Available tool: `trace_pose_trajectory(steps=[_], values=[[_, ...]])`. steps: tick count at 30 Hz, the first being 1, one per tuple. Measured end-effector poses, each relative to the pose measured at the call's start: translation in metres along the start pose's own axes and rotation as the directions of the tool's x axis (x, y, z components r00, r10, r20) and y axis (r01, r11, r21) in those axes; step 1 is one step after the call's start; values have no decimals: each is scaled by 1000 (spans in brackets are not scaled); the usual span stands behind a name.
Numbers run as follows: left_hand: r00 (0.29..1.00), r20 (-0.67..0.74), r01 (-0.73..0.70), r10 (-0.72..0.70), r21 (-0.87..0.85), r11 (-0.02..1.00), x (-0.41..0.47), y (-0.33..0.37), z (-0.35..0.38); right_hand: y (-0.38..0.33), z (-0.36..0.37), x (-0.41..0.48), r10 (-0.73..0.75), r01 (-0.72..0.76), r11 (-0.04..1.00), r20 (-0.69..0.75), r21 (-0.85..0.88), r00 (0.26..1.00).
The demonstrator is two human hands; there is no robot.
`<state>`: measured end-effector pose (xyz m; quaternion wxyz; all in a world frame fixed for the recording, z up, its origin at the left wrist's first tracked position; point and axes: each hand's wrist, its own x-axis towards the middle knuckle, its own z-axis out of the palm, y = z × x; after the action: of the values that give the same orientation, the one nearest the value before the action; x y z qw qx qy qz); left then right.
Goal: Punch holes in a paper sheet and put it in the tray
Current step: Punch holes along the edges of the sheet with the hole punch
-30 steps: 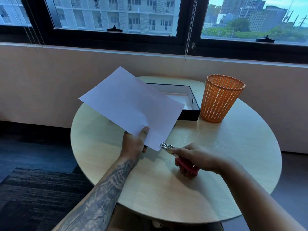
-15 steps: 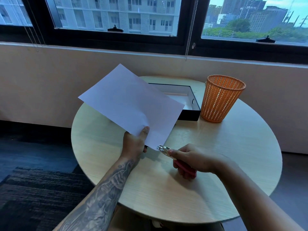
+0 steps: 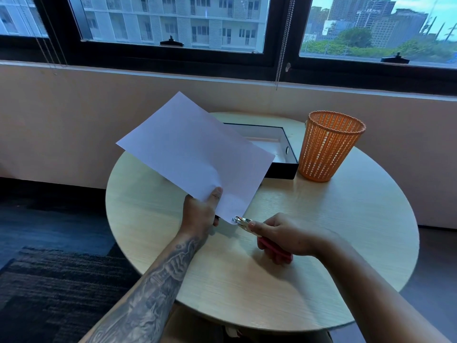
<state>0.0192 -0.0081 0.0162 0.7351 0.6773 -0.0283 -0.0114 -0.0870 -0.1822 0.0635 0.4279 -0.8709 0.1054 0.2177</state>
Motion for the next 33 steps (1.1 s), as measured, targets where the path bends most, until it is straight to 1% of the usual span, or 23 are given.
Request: trace_pose_trajectory(steps=[10,15,25,33], values=[[1000,14,-22,22,43,999,-3,-1,2,-11,-1,6,67,-69,975,-18,-213,998],[999,33,-34,31,101,994,-3,-1,4,-13,-1,10,76,-85,950,-40,-300,996],[998,50,-43,35,152,988,-2,-1,3,-14,1,14,91,-108,926,-64,-361,994],[996,49,-77,68,201,976,-5,0,3,-17,3,12,79,-115,905,-105,-408,991]])
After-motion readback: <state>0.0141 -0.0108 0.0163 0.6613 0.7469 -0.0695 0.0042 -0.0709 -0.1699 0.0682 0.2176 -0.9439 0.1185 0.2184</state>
